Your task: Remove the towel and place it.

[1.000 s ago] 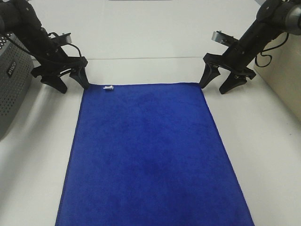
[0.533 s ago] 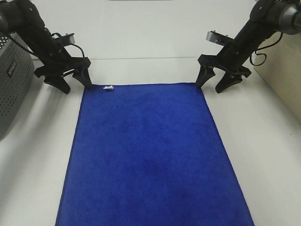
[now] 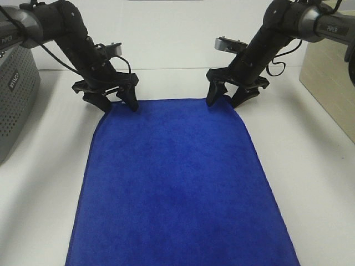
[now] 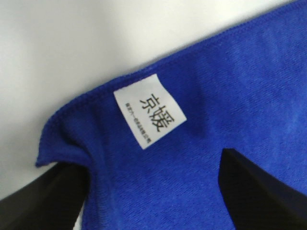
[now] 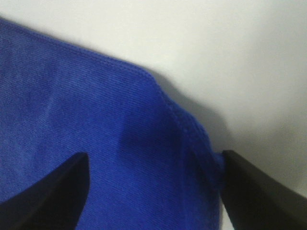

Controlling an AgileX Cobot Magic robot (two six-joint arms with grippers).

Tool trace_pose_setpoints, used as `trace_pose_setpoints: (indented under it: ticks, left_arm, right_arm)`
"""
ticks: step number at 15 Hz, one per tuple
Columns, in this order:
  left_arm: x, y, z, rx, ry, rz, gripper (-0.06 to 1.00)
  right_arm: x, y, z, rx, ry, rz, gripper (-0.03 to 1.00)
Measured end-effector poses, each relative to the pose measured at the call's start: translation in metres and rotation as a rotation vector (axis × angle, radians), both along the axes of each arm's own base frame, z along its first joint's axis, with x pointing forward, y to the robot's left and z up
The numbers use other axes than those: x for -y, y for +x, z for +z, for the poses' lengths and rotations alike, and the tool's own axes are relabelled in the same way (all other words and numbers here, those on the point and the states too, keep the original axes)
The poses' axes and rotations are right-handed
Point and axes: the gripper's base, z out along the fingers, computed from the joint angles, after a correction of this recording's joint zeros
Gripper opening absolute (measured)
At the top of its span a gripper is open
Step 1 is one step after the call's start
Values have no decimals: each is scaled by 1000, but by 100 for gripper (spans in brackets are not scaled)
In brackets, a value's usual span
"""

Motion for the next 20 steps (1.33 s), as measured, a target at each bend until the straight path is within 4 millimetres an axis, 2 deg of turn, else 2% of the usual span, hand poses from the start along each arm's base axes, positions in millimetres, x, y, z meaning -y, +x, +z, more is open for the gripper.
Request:
trace_pose_setpoints:
  ticks: [4, 7, 10, 14, 15, 18, 20]
  left_arm:
    - [2, 0, 0, -6, -3, 12, 71]
    - [2, 1, -1, 3, -3, 21, 61]
    - [2, 2, -3, 10, -2, 25, 40]
    - [2, 5, -2, 46, -4, 25, 9]
    - [2, 6, -2, 65, -4, 13, 2]
    - [2, 7, -2, 79, -3, 6, 2]
    - [2, 13, 0, 148, -5, 7, 2]
  right_arm:
    - [-7, 0, 0, 18, -9, 11, 73]
    - [-7, 3, -4, 45, -19, 0, 64]
    - [-5, 6, -6, 76, -39, -5, 34]
    - [-4, 6, -7, 78, -49, -3, 4]
    - [-3, 6, -8, 81, -57, -1, 2]
    - [-3, 8, -8, 105, -61, -9, 2]
    - [-2, 15, -9, 180, -69, -7, 2]
